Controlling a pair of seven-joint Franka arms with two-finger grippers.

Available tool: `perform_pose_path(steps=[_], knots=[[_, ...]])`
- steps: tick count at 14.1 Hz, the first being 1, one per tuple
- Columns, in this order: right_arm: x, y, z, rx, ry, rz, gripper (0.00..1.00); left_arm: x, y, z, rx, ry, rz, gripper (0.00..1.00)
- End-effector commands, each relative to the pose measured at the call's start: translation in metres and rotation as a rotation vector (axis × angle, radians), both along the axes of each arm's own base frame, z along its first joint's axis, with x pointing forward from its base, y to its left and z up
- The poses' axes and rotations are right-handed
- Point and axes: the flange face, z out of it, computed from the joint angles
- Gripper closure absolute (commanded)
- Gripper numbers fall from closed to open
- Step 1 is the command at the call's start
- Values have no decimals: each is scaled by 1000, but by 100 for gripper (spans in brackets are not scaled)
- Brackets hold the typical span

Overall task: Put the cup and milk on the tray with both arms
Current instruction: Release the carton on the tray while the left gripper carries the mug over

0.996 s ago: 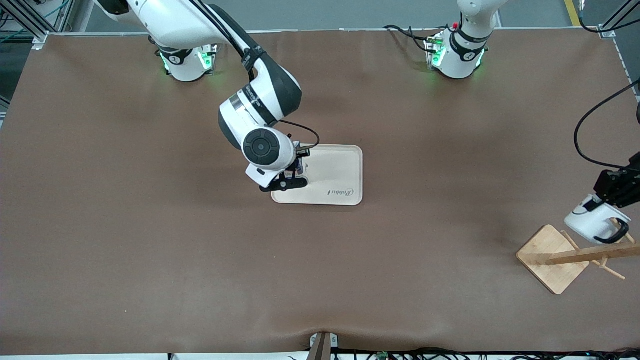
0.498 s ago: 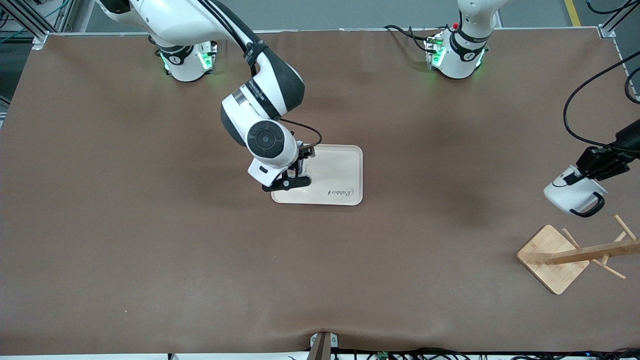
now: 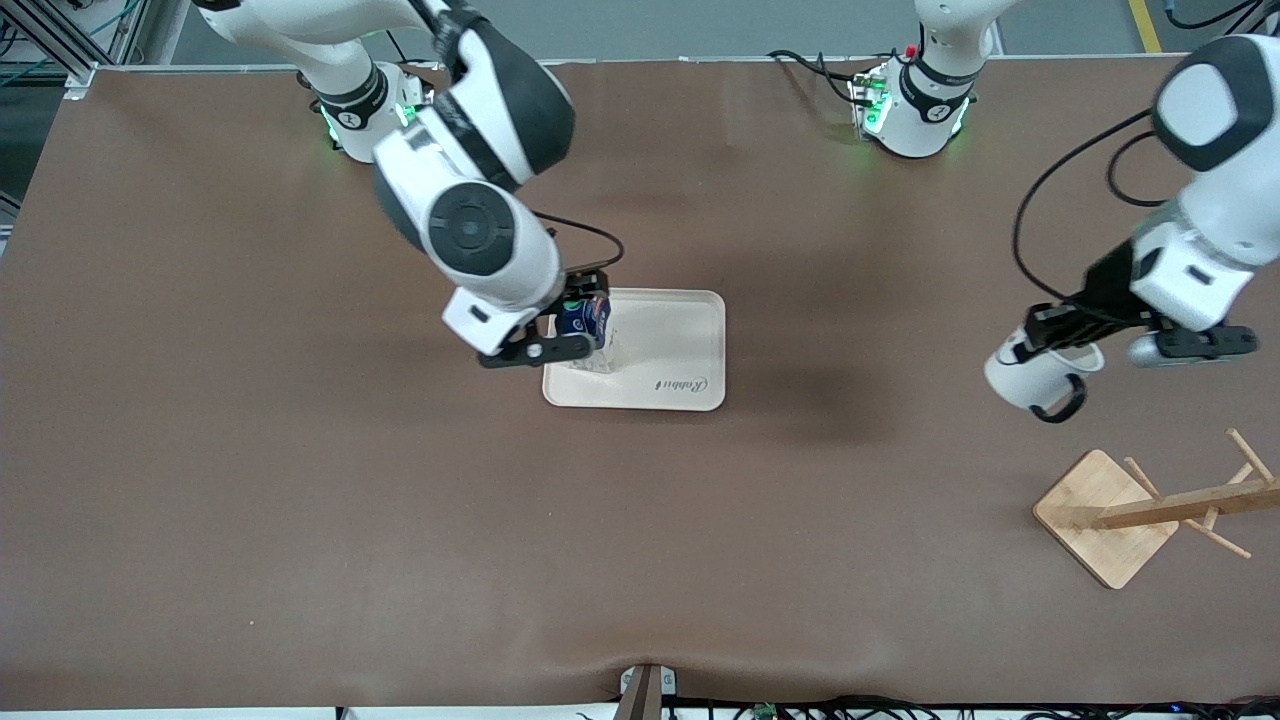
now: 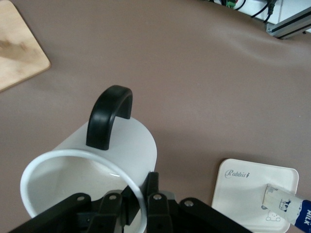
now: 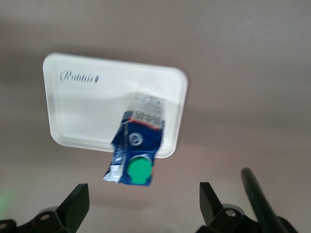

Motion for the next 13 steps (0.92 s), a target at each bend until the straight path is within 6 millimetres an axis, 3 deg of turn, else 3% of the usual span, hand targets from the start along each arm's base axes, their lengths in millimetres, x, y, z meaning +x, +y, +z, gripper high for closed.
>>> perform_pose_path(steps=[1,5,6,9,13], knots=[[26,-57,38,0,9,-86,0,7,-52,-16,59,42,27,100],[49,-157,91,11,-19,-230,0,-6,-138,-34,85,85,50,100],[55,-182,96,13,-24,-268,0,-12,-157,-41,78,104,50,100],[46,-245,135,1,-45,-333,0,-29,-212,-61,73,155,70,100],[44,-318,138,-2,-92,-154,0,-54,-291,-95,118,188,138,100]])
